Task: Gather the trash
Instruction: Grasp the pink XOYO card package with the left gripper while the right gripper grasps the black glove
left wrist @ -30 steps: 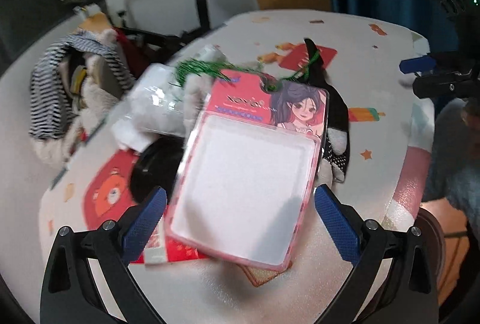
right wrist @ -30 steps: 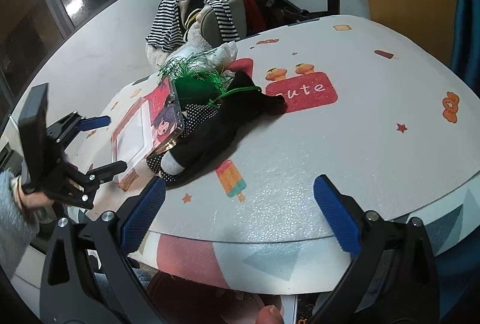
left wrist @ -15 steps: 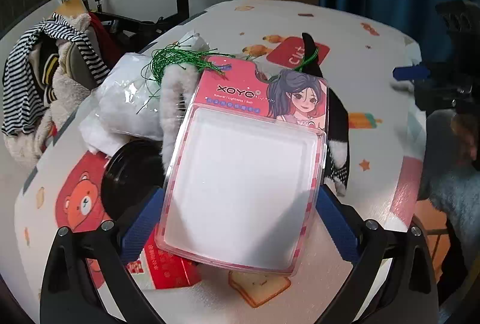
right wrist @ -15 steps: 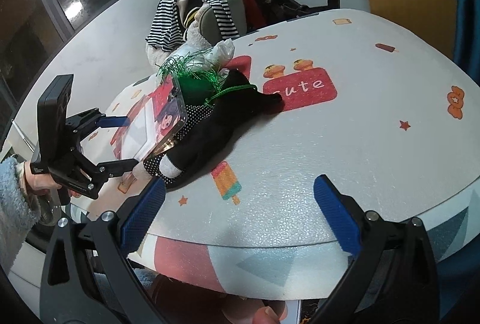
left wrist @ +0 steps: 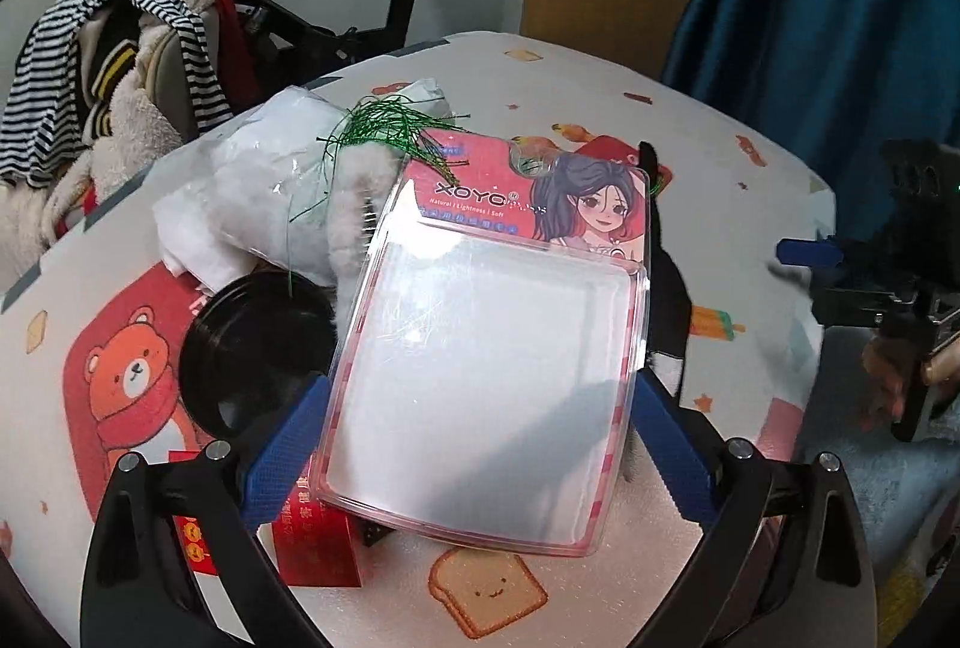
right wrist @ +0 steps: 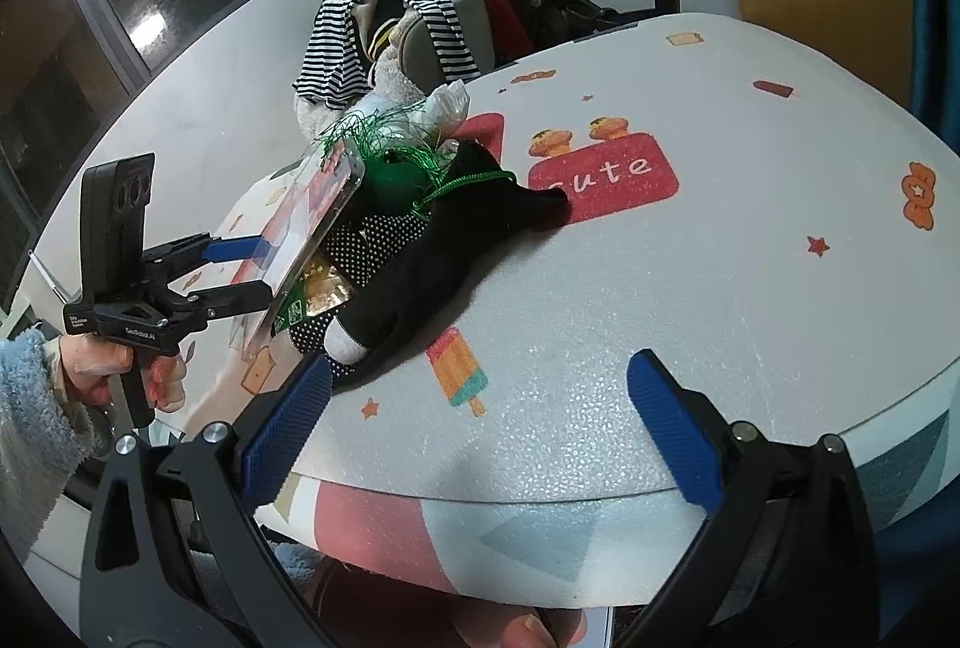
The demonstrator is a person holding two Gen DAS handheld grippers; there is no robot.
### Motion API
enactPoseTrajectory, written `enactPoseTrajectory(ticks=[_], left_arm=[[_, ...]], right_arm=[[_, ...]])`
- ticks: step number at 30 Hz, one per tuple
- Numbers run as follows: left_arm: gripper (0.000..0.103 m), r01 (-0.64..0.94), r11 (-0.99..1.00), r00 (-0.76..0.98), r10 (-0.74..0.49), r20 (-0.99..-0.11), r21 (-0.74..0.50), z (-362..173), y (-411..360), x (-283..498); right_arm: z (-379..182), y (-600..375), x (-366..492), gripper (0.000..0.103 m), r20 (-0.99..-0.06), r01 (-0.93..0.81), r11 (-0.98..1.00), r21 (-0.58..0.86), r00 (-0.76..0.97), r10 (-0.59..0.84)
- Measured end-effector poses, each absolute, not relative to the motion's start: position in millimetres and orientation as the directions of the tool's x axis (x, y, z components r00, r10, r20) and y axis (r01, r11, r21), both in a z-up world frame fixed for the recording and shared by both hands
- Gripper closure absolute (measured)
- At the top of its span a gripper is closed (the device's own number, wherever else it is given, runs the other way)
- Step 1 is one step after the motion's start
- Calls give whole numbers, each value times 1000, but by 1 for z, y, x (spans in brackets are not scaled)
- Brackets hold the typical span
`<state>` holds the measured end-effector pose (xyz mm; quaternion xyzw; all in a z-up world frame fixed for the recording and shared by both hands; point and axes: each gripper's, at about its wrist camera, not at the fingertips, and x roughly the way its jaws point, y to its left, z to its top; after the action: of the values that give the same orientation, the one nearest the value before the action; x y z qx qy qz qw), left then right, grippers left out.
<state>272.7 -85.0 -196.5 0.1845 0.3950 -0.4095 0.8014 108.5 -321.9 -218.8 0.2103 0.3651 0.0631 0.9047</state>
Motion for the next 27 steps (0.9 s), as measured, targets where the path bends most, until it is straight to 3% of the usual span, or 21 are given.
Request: enactPoseTrajectory(ticks=[10,12,21,22,23,27], left_arm=[[8,681,732,519,-463,-719,20,-180,-77,243],[8,643,765,559,-444,-700,29,-174,-72,235],[8,513,858,631,-404,-662,-34,-161,-42,206],[8,506,861,632,-404,-661,-43,-160,-39,204],[8,500,864,633,-408,-658,-54,-159,-36,200],[8,499,865,641,-410,-649,-53,-155,-29,187]], right_arm=[[-215,-307,127,6,-659,-18,934,357,704,265],[-216,-300,139,10,-658,-46,926,375,691,300],[-235,-292,195,50,-696,86,858,507,629,348],[-235,-290,198,67,-712,84,865,495,610,349],[-236,-287,200,91,-733,82,873,480,584,348],[-225,-286,186,94,-769,17,900,436,527,362]])
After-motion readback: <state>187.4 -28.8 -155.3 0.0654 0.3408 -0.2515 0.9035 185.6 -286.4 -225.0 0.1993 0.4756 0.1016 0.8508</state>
